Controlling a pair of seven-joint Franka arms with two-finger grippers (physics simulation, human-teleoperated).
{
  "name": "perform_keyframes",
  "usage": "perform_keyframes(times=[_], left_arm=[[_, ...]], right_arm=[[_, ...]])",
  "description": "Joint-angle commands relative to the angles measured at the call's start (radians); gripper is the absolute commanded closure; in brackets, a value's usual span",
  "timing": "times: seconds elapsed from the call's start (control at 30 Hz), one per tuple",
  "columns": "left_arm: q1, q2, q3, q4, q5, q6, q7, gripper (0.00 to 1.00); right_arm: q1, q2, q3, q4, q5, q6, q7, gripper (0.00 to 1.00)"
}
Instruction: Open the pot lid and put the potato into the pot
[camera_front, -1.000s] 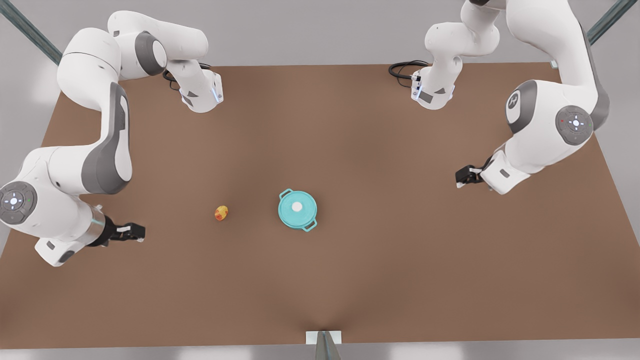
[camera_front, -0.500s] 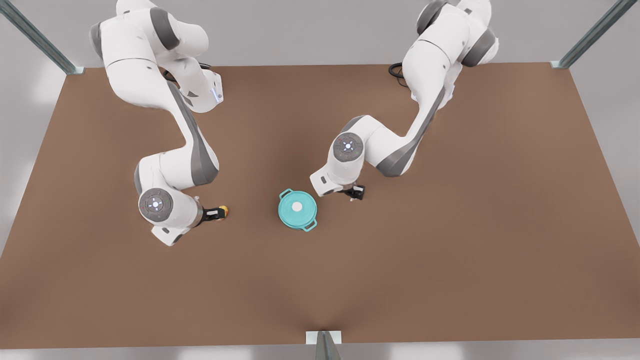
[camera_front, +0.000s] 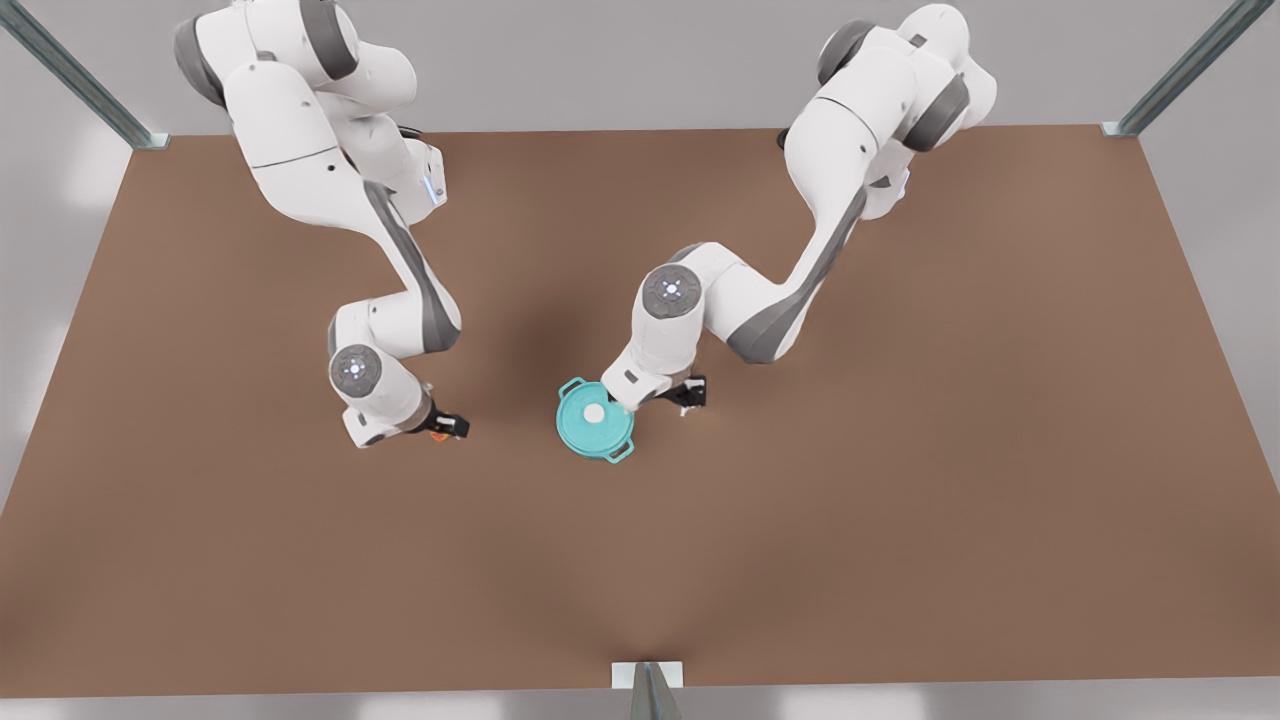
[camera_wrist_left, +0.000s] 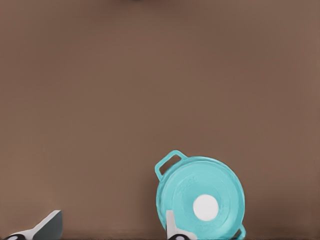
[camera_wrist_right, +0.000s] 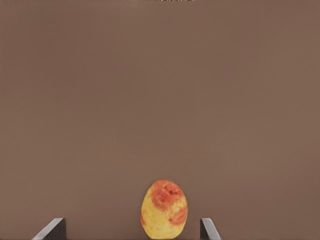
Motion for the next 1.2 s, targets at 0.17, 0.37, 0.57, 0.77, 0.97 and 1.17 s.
perform_keyframes(times=[0.17,0.37,0.57,0.77,0.97,1.17], left_arm=[[-0.116,0.142,0.006,0.103,0.014,0.152,-0.484,0.00],[-0.128,0.254,0.032,0.155,0.041,0.241,-0.494,0.00],[-0.162,0.291,0.083,0.169,0.056,0.258,-0.494,0.00],[-0.182,0.291,0.081,0.161,0.104,0.241,-0.489,0.00],[-0.202,0.314,0.081,0.150,0.168,0.241,-0.489,0.00],[-0.204,0.312,0.078,0.150,0.155,0.199,-0.481,0.60]], right_arm=[[0.012,0.040,-0.007,-0.028,-0.001,0.247,0.234,0.00],[0.035,0.040,-0.038,-0.104,-0.027,0.243,0.230,0.00],[0.049,0.042,-0.045,-0.111,-0.071,0.174,0.229,0.00],[0.049,0.053,-0.053,-0.111,-0.111,0.149,0.229,0.00],[0.050,0.079,-0.053,-0.111,-0.111,0.154,0.230,0.00],[0.050,0.076,-0.054,-0.107,-0.110,0.154,0.234,0.08]])
